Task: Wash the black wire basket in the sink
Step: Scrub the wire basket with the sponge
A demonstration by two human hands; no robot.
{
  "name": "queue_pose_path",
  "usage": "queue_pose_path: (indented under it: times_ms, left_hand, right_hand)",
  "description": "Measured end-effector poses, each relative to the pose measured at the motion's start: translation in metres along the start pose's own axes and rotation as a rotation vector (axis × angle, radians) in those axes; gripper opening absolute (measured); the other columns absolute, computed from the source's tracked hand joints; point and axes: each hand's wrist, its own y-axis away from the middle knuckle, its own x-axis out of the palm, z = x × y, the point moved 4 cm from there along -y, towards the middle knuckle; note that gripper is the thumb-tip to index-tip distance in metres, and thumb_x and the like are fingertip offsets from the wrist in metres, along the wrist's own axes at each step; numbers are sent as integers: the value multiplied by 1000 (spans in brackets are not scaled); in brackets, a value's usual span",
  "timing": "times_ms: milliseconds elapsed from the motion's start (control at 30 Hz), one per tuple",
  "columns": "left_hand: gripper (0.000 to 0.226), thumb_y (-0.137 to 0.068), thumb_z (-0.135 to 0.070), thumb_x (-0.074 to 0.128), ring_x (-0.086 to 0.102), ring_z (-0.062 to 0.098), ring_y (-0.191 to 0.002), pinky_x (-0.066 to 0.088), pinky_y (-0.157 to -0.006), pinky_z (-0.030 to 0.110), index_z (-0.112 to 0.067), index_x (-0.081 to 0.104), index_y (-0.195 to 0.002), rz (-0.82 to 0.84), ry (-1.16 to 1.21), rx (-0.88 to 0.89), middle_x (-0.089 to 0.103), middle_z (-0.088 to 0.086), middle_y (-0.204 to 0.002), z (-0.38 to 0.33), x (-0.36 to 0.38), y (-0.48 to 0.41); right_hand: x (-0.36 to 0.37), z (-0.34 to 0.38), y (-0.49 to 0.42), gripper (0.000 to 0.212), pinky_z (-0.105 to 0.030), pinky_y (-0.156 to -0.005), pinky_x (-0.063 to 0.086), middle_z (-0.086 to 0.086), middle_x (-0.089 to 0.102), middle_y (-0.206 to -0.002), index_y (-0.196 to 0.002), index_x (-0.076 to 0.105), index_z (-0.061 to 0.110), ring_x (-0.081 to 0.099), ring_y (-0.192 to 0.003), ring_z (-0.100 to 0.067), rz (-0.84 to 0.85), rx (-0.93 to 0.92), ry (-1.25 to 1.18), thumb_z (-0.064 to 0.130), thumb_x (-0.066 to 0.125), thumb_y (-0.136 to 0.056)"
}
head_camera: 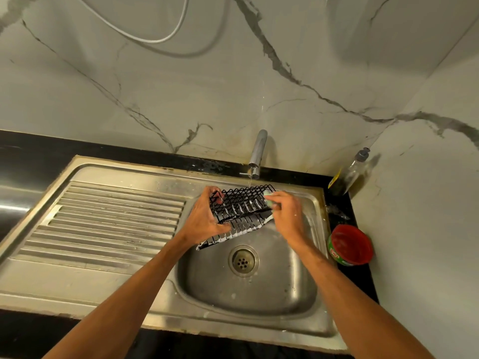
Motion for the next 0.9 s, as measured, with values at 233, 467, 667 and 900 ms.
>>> queue_pose_path:
  times_ms: [233,467,667,900]
  left_hand:
    - [86,-55,-43,81,59,14,-115,42,-101,19,-21,39,-127,57,-13,36,58,1,-121,-7,-3,2]
    - [92,-54,-46,82,57,15,-120,45,-110,41,-23,36,-131,61,-13,14,57,1,-126,-7,-4,6]
    - [89,-56,-42,82,58,14,-120,48,-109,46,-23,39,-131,58,46,-21,57,0,-125,-6,-14,7]
    - [90,-55,-35,85,54,4,-119,40,-108,29,-20,39,-132,43,58,-56,55,-1,-126,-1,-8,9]
  right_hand:
    - [4,17,-23,23,-38,-87,58,-6,71,-110,-108,72,8,65,-96,-13,-15,25,-173,0,69,-87]
    - [8,31,-14,21,-25,-96,51,-7,70,-115,-104,74,7,61,-104,-12,156,-172,-85,-2,68,-87]
    - [-18,-33,-13,21,-15,-78,53,-1,77,-97,-93,78,15,70,-89,-13,-47,129,-3,-2,73,-82]
    - [-6,-20,10,21,-26,-80,59,2,75,-98,-96,77,13,68,-89,-7,-38,131,-157,-2,73,-82]
